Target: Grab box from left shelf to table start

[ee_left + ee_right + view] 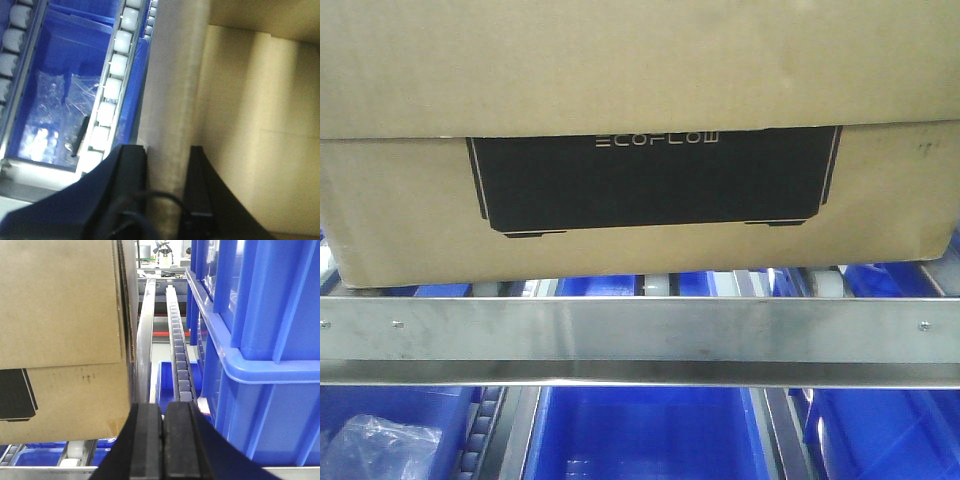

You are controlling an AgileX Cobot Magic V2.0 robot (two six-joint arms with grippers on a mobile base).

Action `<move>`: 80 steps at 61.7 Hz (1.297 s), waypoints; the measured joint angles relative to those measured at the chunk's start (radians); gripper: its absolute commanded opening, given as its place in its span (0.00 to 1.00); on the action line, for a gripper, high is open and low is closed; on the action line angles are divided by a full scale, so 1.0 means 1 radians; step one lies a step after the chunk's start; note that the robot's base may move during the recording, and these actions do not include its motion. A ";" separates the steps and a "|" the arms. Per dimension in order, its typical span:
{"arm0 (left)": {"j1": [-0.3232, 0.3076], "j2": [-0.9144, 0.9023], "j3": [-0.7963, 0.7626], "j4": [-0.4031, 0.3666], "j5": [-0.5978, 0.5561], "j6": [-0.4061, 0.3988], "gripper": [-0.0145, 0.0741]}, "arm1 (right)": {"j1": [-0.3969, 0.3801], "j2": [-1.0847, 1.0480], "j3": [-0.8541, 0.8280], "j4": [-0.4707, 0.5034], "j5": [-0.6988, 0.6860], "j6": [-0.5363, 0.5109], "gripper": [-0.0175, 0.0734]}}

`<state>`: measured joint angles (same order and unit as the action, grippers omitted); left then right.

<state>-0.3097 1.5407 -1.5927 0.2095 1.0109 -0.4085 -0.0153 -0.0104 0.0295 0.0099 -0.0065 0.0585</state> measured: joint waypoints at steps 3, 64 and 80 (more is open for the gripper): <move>0.000 0.000 0.000 0.000 0.000 0.021 0.07 | 0.000 0.000 0.000 0.000 0.000 0.000 0.23; 0.006 0.000 0.000 -0.052 -0.003 0.237 0.07 | 0.000 0.000 0.000 0.000 0.000 0.000 0.23; 0.006 0.000 0.000 -0.065 -0.007 0.272 0.07 | 0.000 0.000 0.000 0.000 0.000 0.000 0.23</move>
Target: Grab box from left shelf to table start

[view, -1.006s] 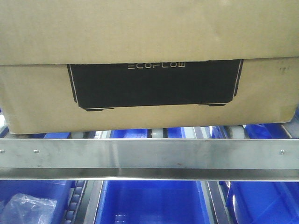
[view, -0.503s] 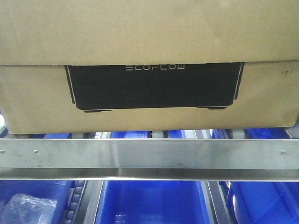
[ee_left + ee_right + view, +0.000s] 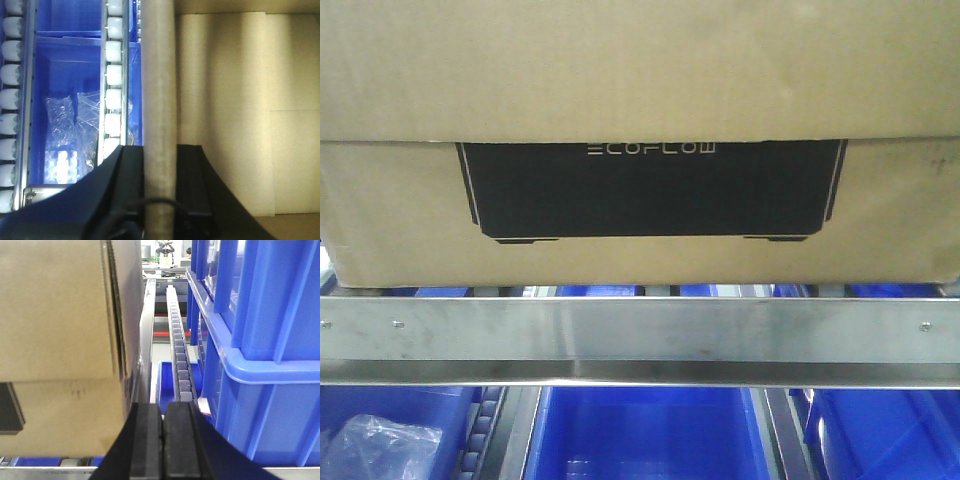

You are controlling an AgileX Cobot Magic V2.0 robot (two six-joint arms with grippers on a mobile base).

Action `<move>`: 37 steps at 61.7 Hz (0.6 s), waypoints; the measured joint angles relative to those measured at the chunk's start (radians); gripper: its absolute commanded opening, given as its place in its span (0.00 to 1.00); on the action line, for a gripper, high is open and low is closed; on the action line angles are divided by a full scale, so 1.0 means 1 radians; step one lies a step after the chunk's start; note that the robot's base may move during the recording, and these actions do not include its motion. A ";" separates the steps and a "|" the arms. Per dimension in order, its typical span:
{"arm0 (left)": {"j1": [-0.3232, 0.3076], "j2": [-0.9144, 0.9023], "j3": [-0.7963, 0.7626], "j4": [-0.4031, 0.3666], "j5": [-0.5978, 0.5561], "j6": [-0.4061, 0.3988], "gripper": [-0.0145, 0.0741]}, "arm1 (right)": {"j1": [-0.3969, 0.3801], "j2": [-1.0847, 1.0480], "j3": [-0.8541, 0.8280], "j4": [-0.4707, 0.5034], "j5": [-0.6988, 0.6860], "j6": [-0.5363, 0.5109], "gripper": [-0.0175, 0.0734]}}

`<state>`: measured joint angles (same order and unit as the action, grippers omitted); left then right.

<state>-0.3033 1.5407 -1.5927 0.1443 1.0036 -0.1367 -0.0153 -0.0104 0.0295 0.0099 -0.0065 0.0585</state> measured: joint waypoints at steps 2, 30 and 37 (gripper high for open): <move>0.000 0.000 0.000 -0.004 0.000 0.003 0.07 | 0.000 0.000 0.000 0.000 0.000 0.000 0.23; 0.000 0.000 0.000 -0.014 -0.002 -0.094 0.07 | 0.000 0.008 -0.043 0.015 0.130 0.006 0.23; 0.000 0.000 0.000 -0.012 -0.002 -0.140 0.07 | 0.000 0.049 -0.106 0.019 0.205 0.006 0.23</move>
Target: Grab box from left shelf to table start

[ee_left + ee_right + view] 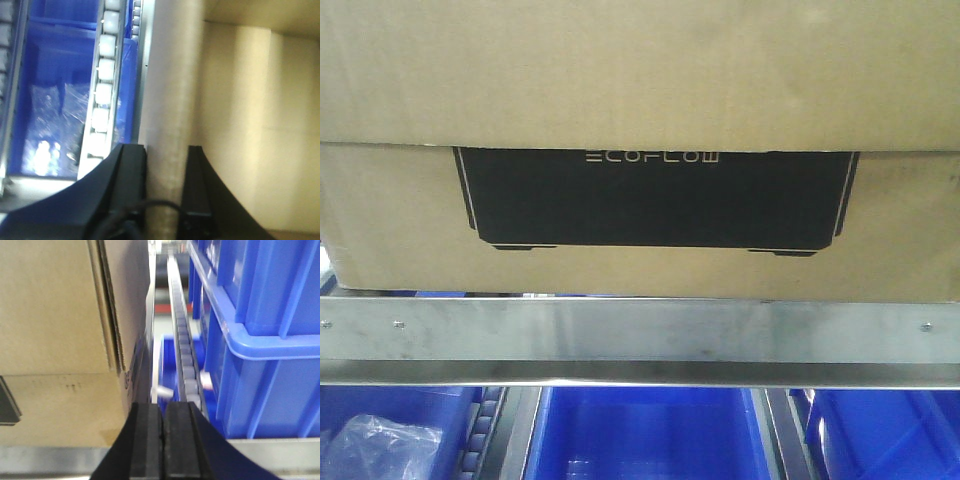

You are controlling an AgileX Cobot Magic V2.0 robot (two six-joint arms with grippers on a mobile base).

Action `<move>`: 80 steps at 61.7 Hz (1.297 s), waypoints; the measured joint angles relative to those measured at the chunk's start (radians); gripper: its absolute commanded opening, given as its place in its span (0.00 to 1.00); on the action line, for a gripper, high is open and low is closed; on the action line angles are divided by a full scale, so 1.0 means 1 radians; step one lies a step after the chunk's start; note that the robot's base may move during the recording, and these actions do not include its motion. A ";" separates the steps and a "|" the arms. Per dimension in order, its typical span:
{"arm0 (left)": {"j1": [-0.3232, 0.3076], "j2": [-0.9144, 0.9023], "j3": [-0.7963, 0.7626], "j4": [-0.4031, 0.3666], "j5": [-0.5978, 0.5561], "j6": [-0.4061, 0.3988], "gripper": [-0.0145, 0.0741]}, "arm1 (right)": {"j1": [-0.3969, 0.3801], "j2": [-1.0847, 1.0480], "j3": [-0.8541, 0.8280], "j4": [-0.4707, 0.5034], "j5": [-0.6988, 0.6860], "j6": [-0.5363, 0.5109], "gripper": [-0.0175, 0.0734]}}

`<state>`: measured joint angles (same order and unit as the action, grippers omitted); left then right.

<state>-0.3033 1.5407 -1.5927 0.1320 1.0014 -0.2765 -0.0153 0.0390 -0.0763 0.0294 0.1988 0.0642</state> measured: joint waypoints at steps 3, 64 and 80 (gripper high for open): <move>0.000 0.000 0.000 0.002 0.000 -0.014 0.07 | 0.000 0.025 -0.035 0.002 0.061 0.000 0.23; -0.004 0.000 0.000 0.034 0.010 -0.127 0.07 | 0.000 0.350 -0.503 0.090 0.358 -0.037 0.50; -0.004 0.000 0.000 0.033 0.010 -0.127 0.07 | 0.000 0.613 -0.773 0.091 0.507 -0.037 0.72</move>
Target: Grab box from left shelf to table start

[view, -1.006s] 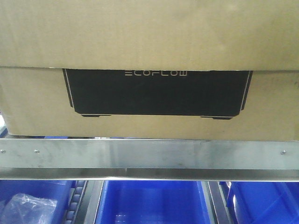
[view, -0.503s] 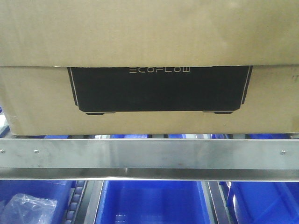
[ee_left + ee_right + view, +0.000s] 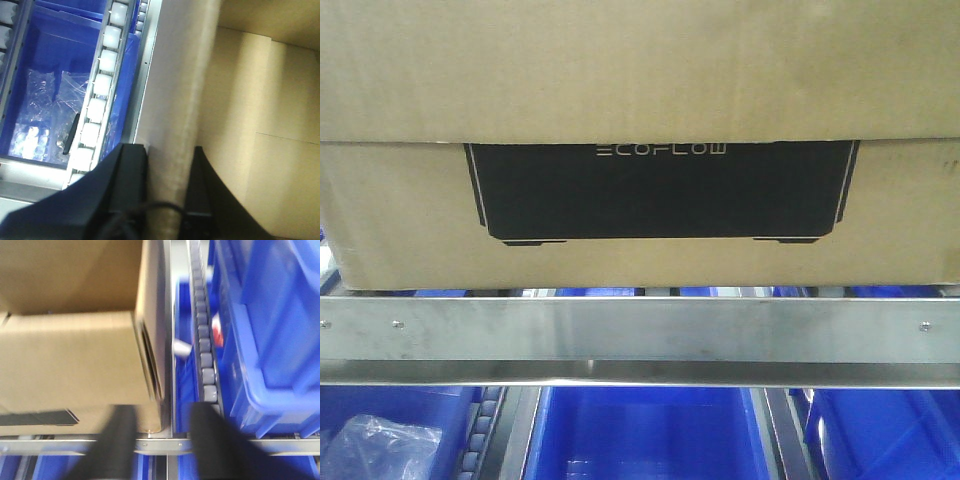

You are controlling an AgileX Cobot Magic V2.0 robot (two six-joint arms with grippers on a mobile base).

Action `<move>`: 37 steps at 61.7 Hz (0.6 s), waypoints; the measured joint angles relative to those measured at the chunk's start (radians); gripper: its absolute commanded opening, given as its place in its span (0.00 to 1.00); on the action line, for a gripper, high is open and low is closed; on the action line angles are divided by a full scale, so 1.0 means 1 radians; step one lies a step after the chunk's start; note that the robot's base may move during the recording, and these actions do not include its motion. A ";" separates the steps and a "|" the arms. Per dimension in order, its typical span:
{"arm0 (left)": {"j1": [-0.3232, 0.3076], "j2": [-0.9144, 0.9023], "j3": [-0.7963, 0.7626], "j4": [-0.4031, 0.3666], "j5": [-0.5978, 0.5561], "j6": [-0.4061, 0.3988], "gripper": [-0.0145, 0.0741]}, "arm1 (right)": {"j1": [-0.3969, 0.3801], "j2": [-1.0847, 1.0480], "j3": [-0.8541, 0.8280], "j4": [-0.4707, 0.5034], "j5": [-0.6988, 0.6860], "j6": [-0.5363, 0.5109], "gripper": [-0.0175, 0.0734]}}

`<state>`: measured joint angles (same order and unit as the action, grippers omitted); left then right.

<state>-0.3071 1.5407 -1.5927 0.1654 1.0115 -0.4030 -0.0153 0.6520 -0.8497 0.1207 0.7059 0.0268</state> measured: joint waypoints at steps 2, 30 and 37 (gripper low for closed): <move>0.000 0.000 0.000 0.000 0.000 0.000 0.07 | 0.000 0.034 -0.041 0.001 0.015 -0.002 0.72; 0.000 0.000 0.000 0.002 0.000 0.000 0.07 | 0.000 0.458 -0.418 0.060 0.076 -0.002 0.72; 0.000 0.000 0.000 0.002 0.000 0.000 0.07 | 0.000 0.555 -0.492 0.062 0.083 -0.002 0.72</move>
<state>-0.3071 1.5407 -1.5927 0.1670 1.0120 -0.4030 -0.0153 1.2073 -1.3416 0.1823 0.7890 0.0248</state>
